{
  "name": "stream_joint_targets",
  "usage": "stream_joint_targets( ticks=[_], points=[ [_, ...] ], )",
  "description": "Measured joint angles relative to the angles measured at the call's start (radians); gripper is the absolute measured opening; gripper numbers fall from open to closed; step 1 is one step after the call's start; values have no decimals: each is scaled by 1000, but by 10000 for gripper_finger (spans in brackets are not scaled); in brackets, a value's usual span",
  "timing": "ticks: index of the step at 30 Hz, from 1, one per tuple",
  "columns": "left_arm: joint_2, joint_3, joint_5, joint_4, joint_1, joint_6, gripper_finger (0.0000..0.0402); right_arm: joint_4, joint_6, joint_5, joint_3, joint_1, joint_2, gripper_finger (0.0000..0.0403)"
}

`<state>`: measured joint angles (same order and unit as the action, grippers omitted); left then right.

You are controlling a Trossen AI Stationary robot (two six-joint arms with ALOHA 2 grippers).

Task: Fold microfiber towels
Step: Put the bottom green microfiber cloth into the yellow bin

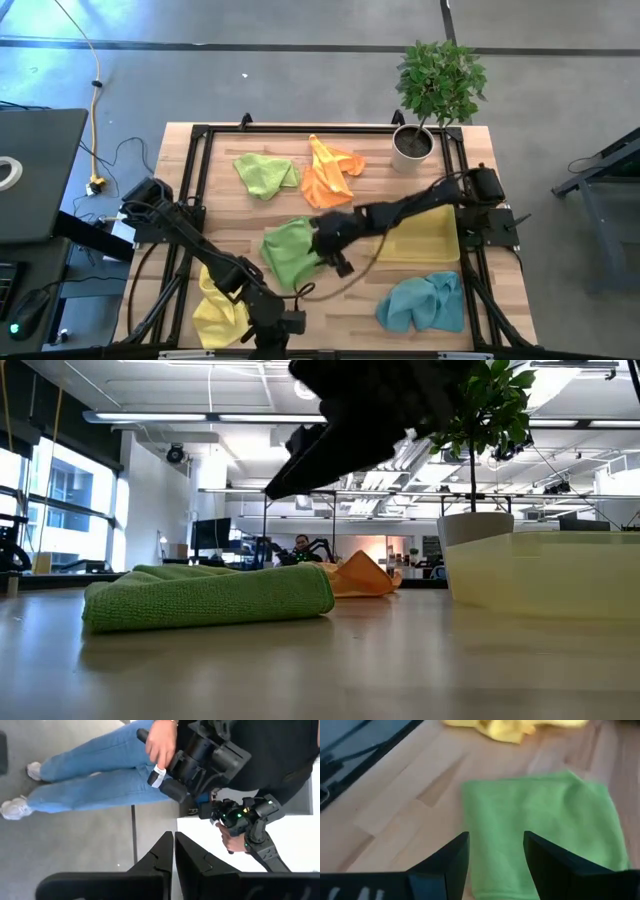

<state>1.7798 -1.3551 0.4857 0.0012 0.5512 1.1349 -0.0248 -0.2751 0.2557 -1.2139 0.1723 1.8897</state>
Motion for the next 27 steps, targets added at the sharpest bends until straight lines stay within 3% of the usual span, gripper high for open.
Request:
stream_joint_targets(
  ticks=[7,16,27],
  points=[
    [0,0,-8,4,14,62,8,320,-122,-105,122,109,22,181],
    [0,0,-105,15,14,113,8,330,-66,-150,65,123,161,181],
    [0,0,-133,18,14,119,8,315,-62,-199,-36,112,302,181]
  ],
)
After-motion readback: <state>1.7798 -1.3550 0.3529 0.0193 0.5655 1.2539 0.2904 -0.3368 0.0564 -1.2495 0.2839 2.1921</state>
